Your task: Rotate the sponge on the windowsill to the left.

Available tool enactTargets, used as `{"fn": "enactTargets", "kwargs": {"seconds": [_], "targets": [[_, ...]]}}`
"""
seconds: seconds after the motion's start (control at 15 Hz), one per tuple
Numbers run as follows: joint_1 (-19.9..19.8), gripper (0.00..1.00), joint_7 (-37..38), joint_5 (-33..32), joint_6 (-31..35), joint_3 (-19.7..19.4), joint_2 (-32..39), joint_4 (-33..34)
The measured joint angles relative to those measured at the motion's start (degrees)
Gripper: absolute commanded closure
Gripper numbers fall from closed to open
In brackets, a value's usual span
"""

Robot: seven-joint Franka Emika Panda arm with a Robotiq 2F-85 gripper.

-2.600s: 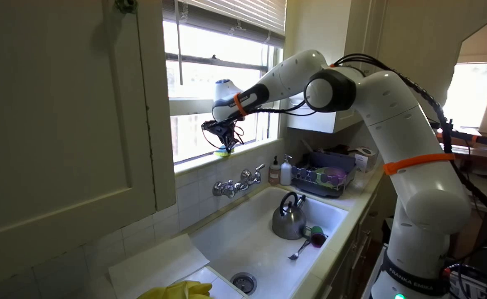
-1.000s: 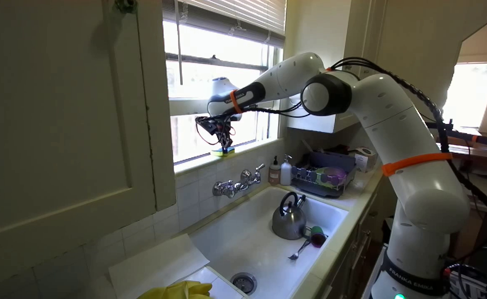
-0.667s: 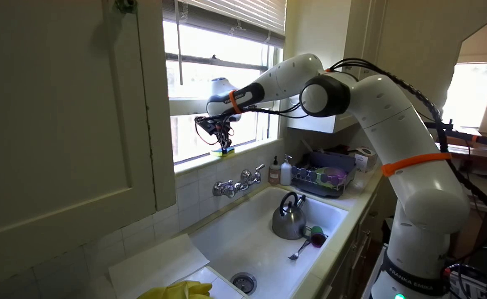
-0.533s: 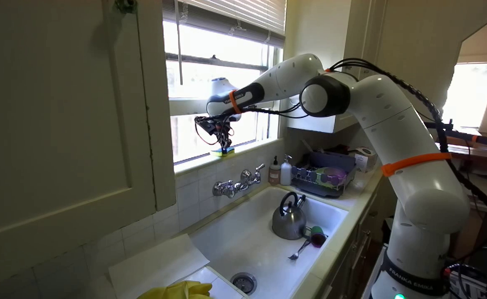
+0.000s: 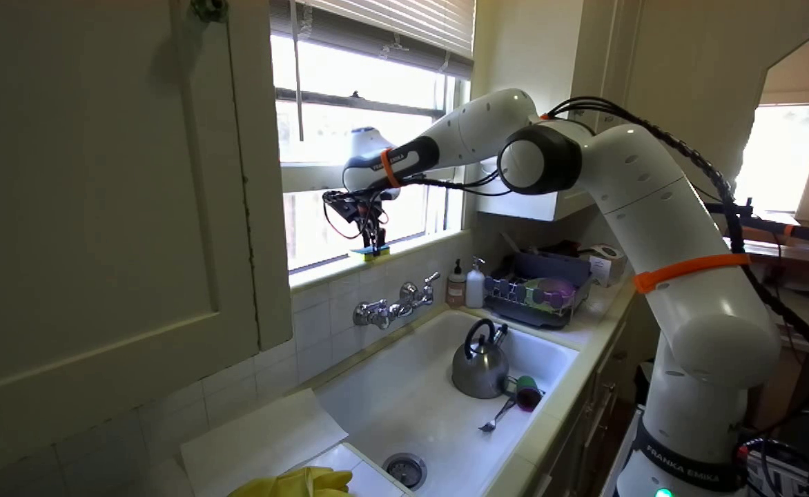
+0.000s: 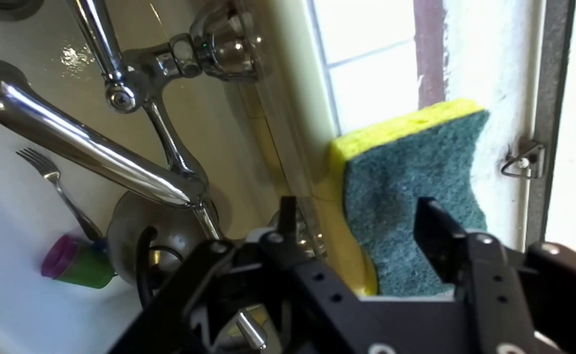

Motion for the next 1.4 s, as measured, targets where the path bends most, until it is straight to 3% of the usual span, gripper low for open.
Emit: {"fn": "enactTargets", "kwargs": {"seconds": [0.13,0.87,1.07,1.4], "targets": [[0.0,0.0,0.2,0.0,-0.1,0.0,0.0,0.1],[-0.6,0.0,-0.7,1.7,-4.3,1.1,-2.8,-0.4],[-1.1,0.0,-5.6,1.5,-4.8,1.5,-5.1,-2.3],[-2.8,0.0,-22.6,1.1,-4.1,2.5,-10.3,-7.0]]}}
